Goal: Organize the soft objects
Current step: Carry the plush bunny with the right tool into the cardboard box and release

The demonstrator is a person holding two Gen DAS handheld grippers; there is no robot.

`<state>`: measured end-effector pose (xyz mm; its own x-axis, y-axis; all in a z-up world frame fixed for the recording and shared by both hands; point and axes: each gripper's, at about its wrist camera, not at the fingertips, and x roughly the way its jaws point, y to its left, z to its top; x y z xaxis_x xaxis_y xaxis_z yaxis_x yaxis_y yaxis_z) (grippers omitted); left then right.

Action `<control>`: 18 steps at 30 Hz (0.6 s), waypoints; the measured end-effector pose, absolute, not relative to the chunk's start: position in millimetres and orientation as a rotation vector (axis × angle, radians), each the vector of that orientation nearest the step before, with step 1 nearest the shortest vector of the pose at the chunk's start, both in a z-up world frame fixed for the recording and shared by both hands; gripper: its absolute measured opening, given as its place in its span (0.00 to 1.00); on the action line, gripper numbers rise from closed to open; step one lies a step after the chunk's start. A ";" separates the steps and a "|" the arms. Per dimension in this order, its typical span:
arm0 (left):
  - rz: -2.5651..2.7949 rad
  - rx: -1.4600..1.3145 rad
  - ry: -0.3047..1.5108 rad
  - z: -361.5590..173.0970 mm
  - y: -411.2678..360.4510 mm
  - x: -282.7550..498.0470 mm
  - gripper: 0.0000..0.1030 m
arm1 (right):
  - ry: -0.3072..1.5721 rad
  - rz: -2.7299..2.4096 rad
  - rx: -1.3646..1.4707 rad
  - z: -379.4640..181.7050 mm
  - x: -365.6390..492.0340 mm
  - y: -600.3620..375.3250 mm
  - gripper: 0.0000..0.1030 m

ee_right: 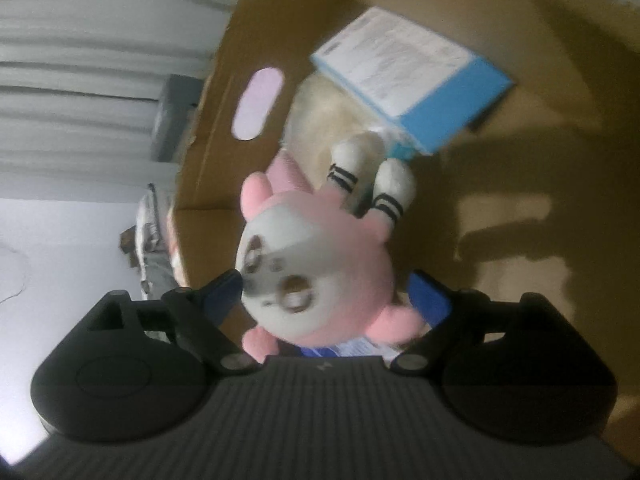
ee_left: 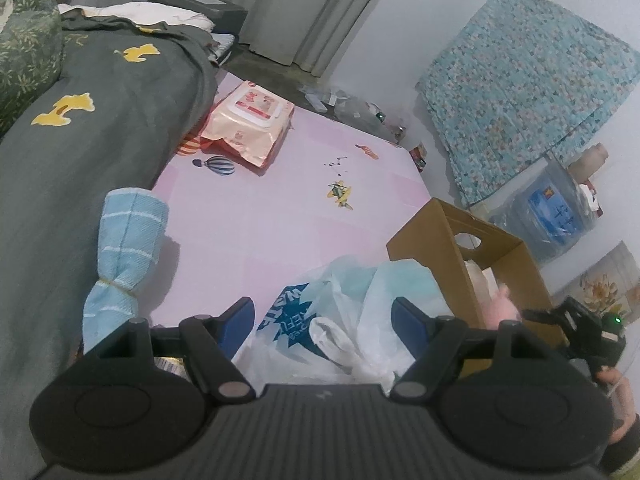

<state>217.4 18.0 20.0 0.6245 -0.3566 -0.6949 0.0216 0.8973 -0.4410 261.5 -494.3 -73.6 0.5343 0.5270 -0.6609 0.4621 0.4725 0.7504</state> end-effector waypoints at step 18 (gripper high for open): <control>-0.195 -0.452 0.867 17.1 36.1 202.1 0.74 | 1.157 0.076 0.740 -76.0 275.7 -461.5 0.79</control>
<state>202.1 36.1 17.1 0.6366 -0.3450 -0.6897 -0.0158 0.8884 -0.4589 275.7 -461.5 -76.0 0.4271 0.4192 -0.8011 0.3106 0.7641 0.5654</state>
